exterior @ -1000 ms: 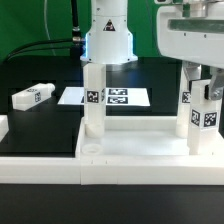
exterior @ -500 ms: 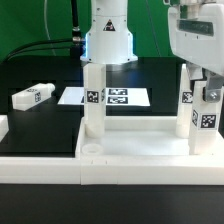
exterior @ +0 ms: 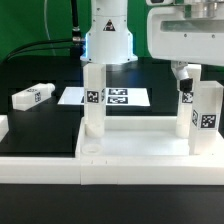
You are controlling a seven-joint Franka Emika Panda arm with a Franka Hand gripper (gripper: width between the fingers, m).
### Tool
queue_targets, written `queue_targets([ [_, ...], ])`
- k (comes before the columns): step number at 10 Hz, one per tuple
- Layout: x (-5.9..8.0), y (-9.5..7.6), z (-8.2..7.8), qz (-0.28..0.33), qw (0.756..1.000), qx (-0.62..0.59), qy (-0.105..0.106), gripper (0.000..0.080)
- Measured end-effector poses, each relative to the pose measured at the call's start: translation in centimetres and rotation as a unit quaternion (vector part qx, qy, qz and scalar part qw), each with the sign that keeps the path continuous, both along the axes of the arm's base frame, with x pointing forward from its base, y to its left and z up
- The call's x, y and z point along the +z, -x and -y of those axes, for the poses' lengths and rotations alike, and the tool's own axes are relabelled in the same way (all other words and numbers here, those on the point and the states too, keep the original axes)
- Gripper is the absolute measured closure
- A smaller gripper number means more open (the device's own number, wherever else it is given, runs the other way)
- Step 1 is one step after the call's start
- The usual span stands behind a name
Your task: Assemble desk
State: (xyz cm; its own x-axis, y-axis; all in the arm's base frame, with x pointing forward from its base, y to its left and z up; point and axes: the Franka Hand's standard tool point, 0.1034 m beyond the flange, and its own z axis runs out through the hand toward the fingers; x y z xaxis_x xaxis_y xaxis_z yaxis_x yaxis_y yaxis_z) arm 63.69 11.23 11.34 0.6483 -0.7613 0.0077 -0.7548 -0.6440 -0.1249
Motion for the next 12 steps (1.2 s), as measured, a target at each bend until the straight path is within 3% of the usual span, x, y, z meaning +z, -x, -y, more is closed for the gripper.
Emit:
queue_targets([
  [5, -0.38, 0.12, 0.09, 0.013, 0.974, 0.225, 0.029, 0.0151],
  [11, -0.44, 0.11, 0.40, 0.020, 0.931, 0.362, 0.047, 0.0160],
  [12, -0.45, 0.11, 0.41, 0.020, 0.932, 0.359, 0.046, 0.0318],
])
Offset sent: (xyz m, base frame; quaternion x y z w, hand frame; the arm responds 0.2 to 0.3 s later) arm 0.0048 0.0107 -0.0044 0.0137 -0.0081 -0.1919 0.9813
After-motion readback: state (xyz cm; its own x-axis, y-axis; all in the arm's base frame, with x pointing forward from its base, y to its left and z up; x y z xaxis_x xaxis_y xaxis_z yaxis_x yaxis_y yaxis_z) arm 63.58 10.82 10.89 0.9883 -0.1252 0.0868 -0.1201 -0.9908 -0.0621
